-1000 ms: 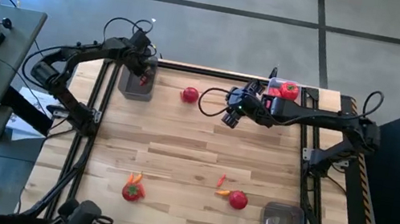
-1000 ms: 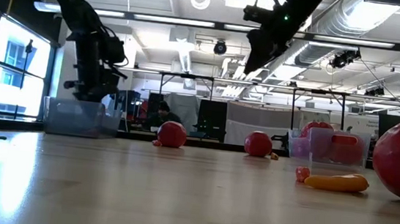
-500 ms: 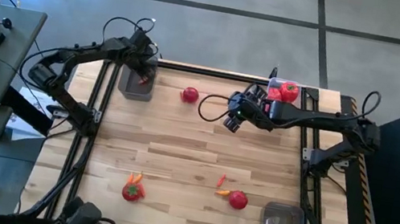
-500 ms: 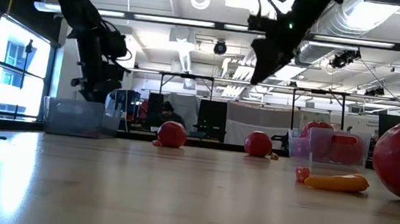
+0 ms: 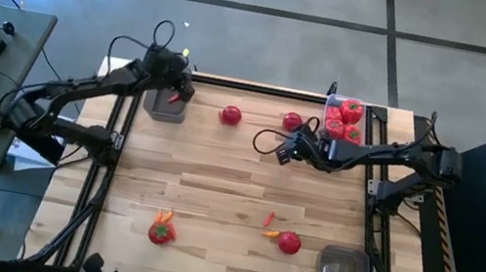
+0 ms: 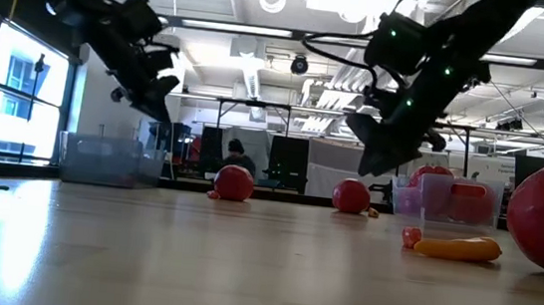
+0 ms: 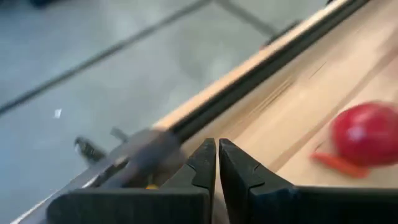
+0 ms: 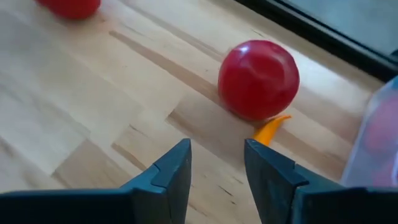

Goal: Sort produce into baskets
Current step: Put the yellow chili pepper into the top black bin

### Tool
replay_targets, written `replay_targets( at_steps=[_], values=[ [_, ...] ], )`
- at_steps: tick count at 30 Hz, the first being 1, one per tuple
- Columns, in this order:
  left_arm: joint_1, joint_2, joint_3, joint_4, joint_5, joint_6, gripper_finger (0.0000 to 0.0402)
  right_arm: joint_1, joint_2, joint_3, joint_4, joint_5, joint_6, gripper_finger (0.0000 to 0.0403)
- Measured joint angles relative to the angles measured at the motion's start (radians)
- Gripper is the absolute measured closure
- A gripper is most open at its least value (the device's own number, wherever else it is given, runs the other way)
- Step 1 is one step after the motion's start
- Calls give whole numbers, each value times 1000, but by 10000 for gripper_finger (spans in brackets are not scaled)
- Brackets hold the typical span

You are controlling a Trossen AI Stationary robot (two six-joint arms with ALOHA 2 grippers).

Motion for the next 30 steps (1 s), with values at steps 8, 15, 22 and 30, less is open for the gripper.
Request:
replay_targets(
  at_steps=[8, 15, 22, 30],
  values=[
    [-107, -158, -119, 174, 1, -15, 392, -48, 49, 21, 1, -12, 73, 217],
    [-136, -205, -132, 167, 0, -15, 392, -156, 187, 137, -140, -83, 56, 206],
    [-140, -208, -132, 167, 0, -15, 392, -206, 249, 163, -143, -84, 59, 206],
    [-142, -208, -132, 166, 0, -15, 392, -232, 257, 160, -143, -122, 56, 228]
  ],
)
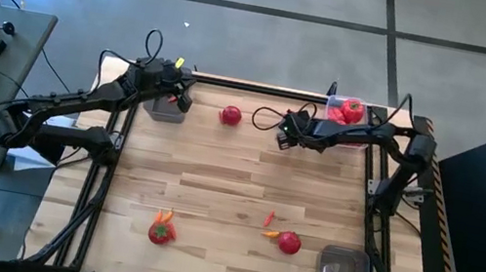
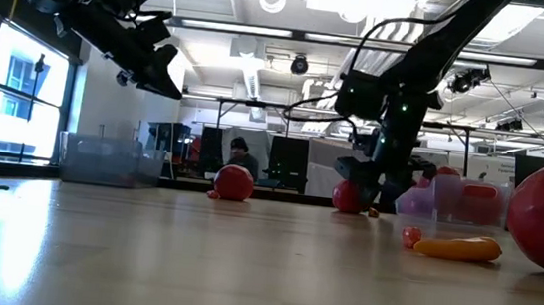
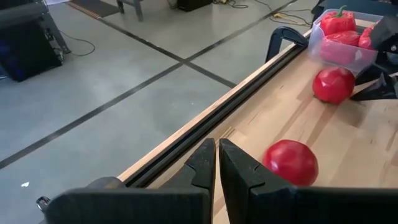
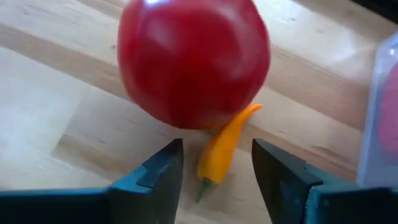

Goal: Sort produce into baskets
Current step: Put the yellow chili pepper into the top black bin

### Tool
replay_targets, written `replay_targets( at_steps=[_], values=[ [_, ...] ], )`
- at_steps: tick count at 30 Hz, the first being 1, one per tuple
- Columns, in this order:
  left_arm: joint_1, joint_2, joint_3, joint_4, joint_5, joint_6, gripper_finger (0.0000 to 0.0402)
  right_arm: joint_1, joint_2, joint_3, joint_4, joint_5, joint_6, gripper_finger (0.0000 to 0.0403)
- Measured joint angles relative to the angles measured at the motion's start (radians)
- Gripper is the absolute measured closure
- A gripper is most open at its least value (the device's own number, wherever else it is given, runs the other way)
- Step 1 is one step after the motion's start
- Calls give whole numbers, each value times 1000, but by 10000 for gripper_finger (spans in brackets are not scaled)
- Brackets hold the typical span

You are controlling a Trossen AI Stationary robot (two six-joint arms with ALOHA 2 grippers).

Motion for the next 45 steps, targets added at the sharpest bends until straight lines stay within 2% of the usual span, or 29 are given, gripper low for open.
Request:
replay_targets(
  at_steps=[13, 20, 25, 28, 32, 34, 40, 43, 45],
  values=[
    [-4, 0, 0, -4, 0, 0, 392, -3, 20, 2, 10, -44, -67, 335],
    [-22, 0, 0, -8, 21, 16, 392, 26, -16, 1, 4, -184, -129, 389],
    [-38, 0, 0, -37, 132, 17, 392, 97, -69, 0, 14, -264, -206, 394],
    [-49, 0, 0, -63, 256, 18, 392, 160, -89, 0, 38, -271, -283, 394],
    [-83, 0, 0, -84, 472, 19, 392, 244, -98, 0, 141, -271, -452, 394],
    [-118, 1, 0, -82, 532, 18, 392, 285, -98, 0, 213, -268, -547, 394],
    [-269, 7, 0, -59, 529, 20, 370, 398, -98, 0, 463, -204, -813, 394],
    [-345, 18, 0, -23, 513, 24, 346, 428, -98, 0, 546, -197, -887, 393],
    [-389, 31, 2, 10, 467, 20, 328, 445, -98, 0, 581, -196, -920, 393]
  ],
)
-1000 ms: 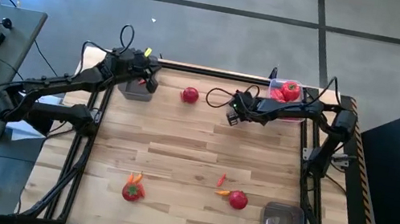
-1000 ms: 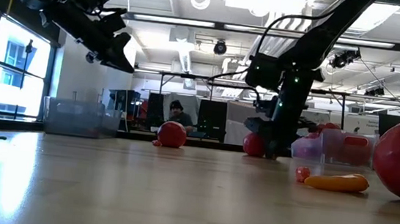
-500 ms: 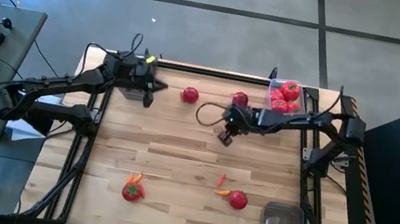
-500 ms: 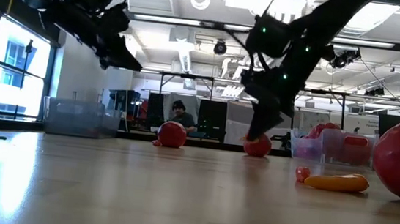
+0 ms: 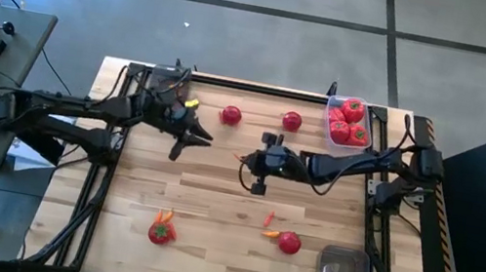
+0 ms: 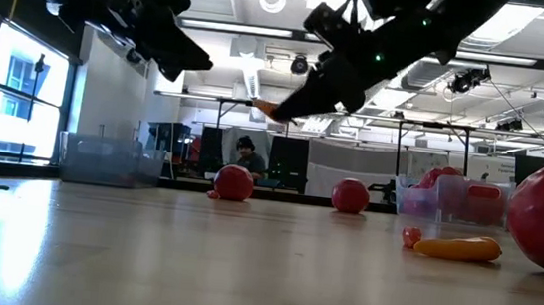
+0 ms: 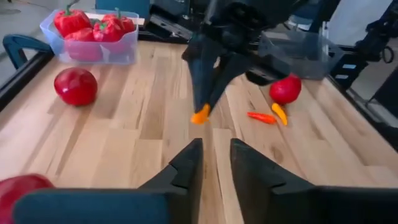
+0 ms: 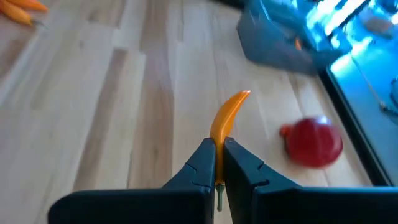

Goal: Sort produce into baskets
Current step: Put the yellow chili pepper into the top black bin

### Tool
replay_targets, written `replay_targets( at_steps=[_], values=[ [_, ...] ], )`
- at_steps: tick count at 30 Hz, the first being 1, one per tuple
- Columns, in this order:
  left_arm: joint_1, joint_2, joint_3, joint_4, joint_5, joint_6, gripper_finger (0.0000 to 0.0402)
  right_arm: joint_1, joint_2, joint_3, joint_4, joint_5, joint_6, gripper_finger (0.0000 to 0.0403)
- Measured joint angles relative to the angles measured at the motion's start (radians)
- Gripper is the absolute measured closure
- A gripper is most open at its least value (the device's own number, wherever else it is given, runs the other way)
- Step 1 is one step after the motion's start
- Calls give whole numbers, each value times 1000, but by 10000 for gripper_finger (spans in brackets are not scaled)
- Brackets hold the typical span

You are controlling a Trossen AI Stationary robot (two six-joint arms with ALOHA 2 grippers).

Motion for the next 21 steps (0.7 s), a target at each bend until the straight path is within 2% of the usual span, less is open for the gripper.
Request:
replay_targets(
  at_steps=[3, 10, 21],
  values=[
    [-55, 31, 0, 29, -50, 16, 301, 18, 0, 0, 24, 0, -37, 393],
    [-117, 152, 65, 45, -67, 25, 258, 40, 0, 0, 74, 3, -86, 393],
    [-141, 298, 164, 17, -70, 51, 260, 46, 0, 0, 84, 2, -97, 393]
  ],
)
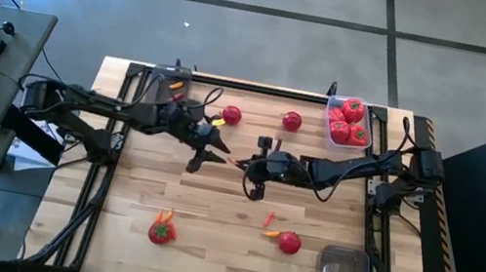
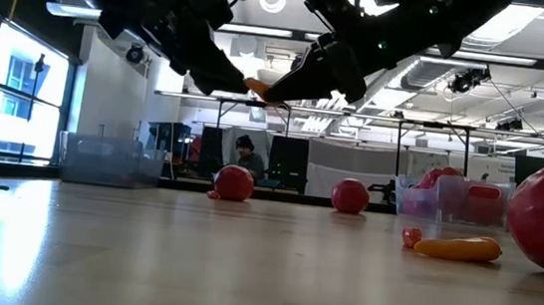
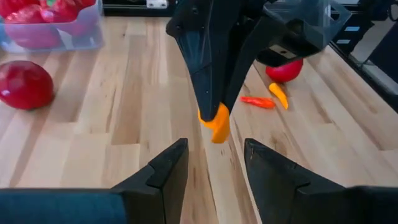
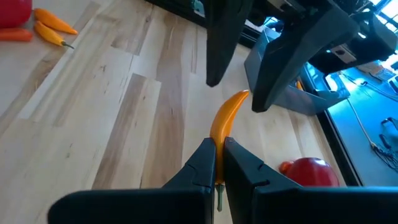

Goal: Sort produce into baskets
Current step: Put the yellow chili pepper into the top black bin

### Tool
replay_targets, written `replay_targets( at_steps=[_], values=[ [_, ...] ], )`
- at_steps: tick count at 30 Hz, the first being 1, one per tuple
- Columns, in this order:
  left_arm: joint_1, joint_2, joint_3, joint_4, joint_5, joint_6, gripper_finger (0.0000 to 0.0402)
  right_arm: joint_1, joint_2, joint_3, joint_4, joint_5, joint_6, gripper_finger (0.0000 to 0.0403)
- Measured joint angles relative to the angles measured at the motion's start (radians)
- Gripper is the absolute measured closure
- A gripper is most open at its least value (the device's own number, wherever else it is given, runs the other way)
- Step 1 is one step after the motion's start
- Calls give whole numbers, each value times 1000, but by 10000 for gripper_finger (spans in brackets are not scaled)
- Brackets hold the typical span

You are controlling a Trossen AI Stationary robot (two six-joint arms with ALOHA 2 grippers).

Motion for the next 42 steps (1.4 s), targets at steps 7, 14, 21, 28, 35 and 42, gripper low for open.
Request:
replay_targets(
  at_steps=[7, 14, 21, 28, 35, 42],
  values=[
    [-7, 30, 25, 3, 33, 0, 284, 0, 0, 0, -1, -5, 0, 393],
    [-11, 32, 29, 3, 37, 0, 337, 0, 0, 0, -1, -13, 0, 393],
    [-10, 32, 29, 0, 38, 26, 396, 0, 0, 0, -2, -14, 0, 393],
    [-9, 31, 29, -13, 11, 34, 400, 0, 0, 2, -17, 2, 2, 377],
    [1, -4, 29, -57, -92, 52, 401, 0, 0, 2, -25, 167, 35, 288],
    [51, -151, 29, -244, -209, 51, 401, -2, -20, 2, -114, 190, 53, 243]
  ],
)
